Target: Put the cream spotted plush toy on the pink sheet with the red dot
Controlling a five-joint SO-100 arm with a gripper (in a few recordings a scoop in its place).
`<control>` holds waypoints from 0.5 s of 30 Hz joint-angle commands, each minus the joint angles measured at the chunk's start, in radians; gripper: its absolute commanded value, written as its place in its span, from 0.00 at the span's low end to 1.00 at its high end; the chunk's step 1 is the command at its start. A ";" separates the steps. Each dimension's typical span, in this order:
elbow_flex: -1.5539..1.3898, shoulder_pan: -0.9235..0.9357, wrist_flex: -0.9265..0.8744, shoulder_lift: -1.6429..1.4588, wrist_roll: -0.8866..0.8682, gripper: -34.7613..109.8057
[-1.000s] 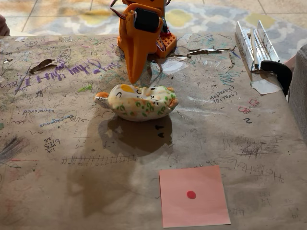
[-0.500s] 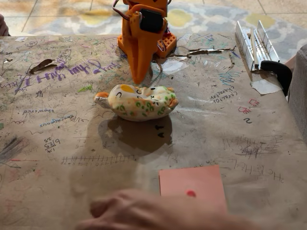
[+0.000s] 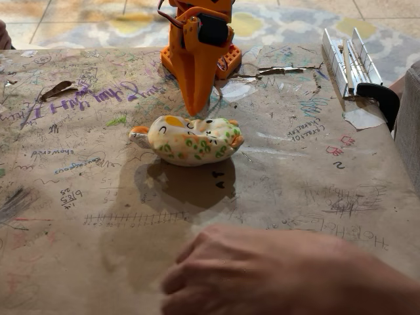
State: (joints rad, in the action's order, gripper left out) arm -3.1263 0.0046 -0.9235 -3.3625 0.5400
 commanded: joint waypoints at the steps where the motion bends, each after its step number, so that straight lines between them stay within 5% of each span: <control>1: 0.018 0.009 -0.012 -0.011 0.005 0.24; 15: 0.018 0.017 -0.003 -0.011 -0.018 0.24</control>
State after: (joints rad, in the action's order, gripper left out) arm -3.1263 0.0138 -0.9235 -3.3625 0.5093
